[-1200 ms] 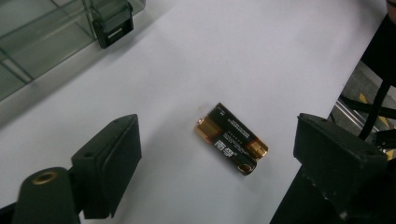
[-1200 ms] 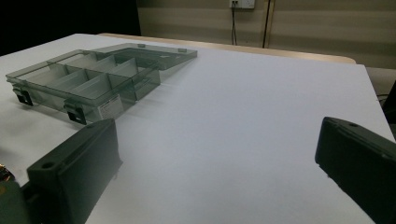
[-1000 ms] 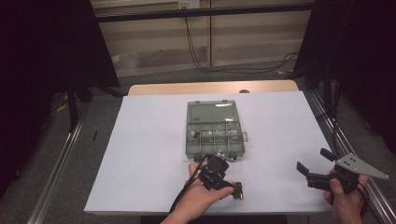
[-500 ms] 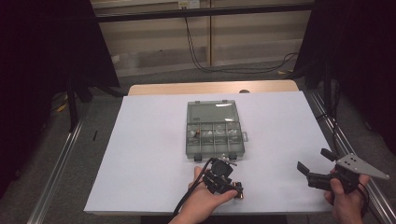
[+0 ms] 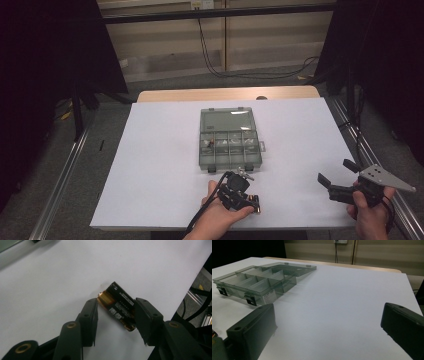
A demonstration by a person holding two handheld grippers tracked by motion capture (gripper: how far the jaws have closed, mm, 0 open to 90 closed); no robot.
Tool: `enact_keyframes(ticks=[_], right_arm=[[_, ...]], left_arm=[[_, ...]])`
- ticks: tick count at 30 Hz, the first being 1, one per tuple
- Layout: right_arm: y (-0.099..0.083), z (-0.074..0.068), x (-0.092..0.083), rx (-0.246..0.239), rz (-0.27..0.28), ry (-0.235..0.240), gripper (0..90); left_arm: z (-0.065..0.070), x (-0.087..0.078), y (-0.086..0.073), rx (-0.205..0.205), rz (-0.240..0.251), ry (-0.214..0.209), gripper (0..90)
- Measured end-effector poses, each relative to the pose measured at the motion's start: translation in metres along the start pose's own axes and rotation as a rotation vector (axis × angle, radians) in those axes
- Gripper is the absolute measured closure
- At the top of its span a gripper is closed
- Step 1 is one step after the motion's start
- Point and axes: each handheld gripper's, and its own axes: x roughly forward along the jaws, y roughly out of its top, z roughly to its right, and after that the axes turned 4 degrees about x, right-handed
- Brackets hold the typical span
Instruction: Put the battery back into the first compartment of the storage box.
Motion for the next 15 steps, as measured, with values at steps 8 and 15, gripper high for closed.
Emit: enact_keyframes(ticks=[8, 15], right_arm=[[-0.0002, 0.0000, -0.0002, 0.003, -0.002, -0.001, 0.0], [-0.0006, -0.0002, 0.0002, 0.001, -0.006, 0.002, 0.0]], left_arm=[[-0.0001, 0.0007, -0.0019, 0.006, -0.004, 0.012, 57.9], [0.0001, -0.0001, -0.0042, 0.026, -0.003, 0.051, 67.2]])
